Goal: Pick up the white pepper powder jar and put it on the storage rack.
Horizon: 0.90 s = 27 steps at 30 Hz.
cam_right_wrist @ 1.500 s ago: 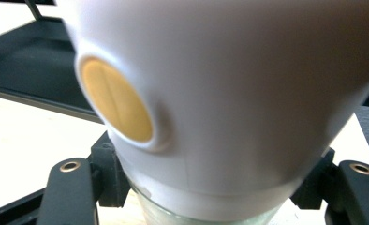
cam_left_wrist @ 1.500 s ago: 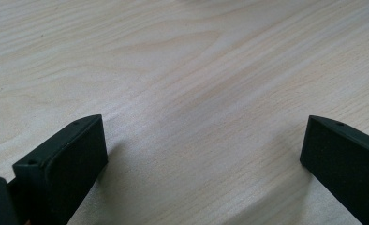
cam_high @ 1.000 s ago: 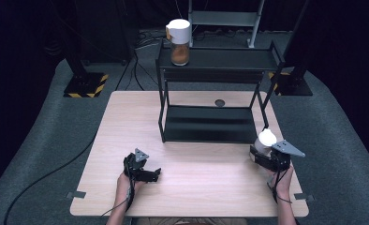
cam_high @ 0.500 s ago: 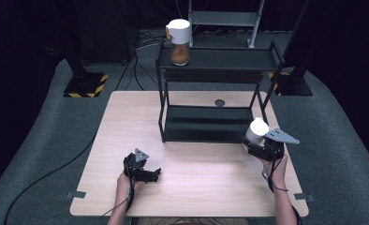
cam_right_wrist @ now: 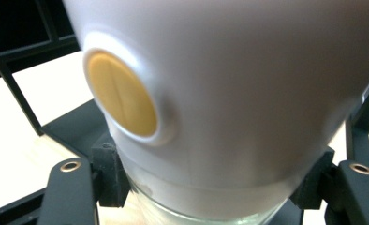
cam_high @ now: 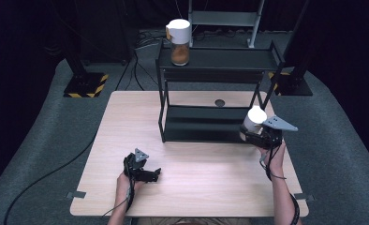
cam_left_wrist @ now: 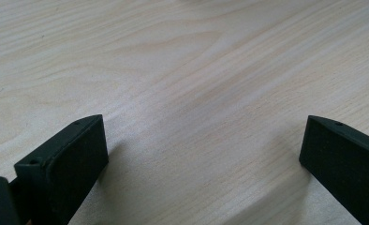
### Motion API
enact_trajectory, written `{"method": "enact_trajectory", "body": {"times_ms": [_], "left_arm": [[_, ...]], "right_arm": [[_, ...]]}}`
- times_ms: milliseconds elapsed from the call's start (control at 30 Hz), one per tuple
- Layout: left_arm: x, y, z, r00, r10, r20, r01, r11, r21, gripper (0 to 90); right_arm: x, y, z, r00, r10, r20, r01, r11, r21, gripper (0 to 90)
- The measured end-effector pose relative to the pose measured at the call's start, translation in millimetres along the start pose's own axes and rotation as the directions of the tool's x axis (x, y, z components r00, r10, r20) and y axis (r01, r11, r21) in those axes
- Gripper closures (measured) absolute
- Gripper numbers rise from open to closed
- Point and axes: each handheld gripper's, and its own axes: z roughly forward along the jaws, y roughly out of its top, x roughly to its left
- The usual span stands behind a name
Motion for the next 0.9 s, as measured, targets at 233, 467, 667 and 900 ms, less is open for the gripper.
{"method": "enact_trajectory", "body": {"times_ms": [233,467,667,900], "left_arm": [[0.1,-0.1,0.0,1.0000,0.001,0.000,-0.001,1.0000,-0.001,0.6],[-0.1,-0.2,-0.1,1.0000,0.001,-0.001,-0.001,1.0000,-0.001,0.8],[-0.2,-0.2,-0.1,1.0000,0.001,-0.001,-0.001,1.0000,-0.001,0.9],[-0.3,-0.3,-0.1,1.0000,0.001,-0.001,-0.001,1.0000,-0.002,0.9]], "right_arm": [[0.2,15.0,1.6,0.9998,-0.018,0.000,0.018,1.000,-0.017,30.2],[0.1,28.2,2.4,0.9994,-0.033,-0.001,0.033,0.999,-0.025,30.2],[-1.7,38.5,3.1,0.9992,-0.041,-0.002,0.041,0.999,-0.026,30.2],[-5.3,50.4,1.6,0.9990,-0.045,0.000,0.045,0.998,-0.034,30.2]]}}
